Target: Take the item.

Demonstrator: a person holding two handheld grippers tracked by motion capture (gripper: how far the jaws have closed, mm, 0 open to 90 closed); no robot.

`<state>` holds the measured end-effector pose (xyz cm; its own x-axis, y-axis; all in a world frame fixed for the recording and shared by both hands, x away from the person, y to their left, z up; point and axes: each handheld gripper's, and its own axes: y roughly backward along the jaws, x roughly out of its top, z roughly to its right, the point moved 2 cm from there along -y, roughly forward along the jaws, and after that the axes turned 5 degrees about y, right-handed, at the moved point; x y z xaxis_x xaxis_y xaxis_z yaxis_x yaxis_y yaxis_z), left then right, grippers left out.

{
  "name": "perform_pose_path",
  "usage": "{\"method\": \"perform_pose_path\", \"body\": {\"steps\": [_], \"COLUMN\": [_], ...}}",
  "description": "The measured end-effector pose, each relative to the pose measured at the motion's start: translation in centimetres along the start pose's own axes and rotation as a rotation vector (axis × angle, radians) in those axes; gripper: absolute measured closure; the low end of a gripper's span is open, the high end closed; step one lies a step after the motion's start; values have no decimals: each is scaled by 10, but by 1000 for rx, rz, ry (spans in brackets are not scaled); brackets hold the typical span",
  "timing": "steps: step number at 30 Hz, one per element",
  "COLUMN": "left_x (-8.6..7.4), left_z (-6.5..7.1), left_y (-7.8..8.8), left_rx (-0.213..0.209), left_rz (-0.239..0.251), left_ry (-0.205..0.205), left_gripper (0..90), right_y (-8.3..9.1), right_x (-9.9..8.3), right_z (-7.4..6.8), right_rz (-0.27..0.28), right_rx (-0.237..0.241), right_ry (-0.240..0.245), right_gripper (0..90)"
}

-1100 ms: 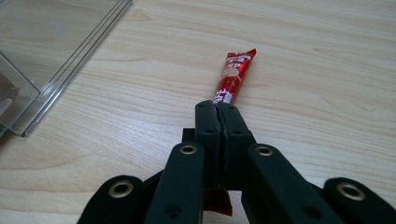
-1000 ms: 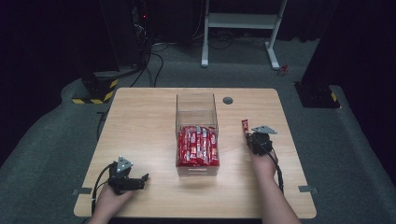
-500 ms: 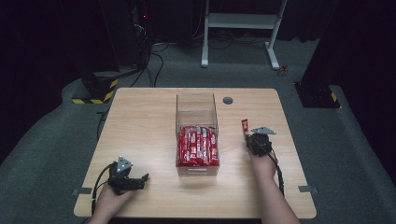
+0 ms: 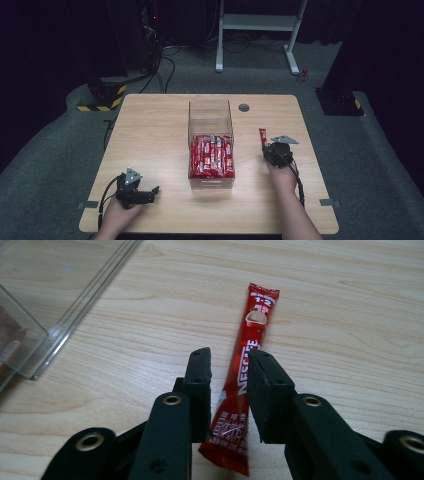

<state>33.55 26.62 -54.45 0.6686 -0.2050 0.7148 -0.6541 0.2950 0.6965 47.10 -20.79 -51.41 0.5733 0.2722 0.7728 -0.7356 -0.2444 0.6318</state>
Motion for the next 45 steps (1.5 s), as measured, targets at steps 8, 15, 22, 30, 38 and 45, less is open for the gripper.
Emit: {"method": "perform_pose_path", "body": {"steps": [8,15,22,30,38,45], "left_x": [0,0,0,0,0,0], "left_z": [0,0,0,0,0,0], "left_y": [0,0,0,0,0,0], "left_rx": [0,0,0,0,0,1], "left_rz": [0,0,0,0,0,0], "left_ry": [0,0,0,0,-1,-3], "left_gripper": [40,40,40,40,40,40], "right_y": [12,27,39,56,60,64], "right_x": [6,11,10,1,-20,-44], "right_z": [-6,-13,-25,-39,-52,-63], "right_rz": [23,52,71,85,73,53], "right_rx": [10,26,49,58,63,80], "right_ry": [11,11,25,22,29,13], "right_gripper": [609,509,432,400,366,339]}}
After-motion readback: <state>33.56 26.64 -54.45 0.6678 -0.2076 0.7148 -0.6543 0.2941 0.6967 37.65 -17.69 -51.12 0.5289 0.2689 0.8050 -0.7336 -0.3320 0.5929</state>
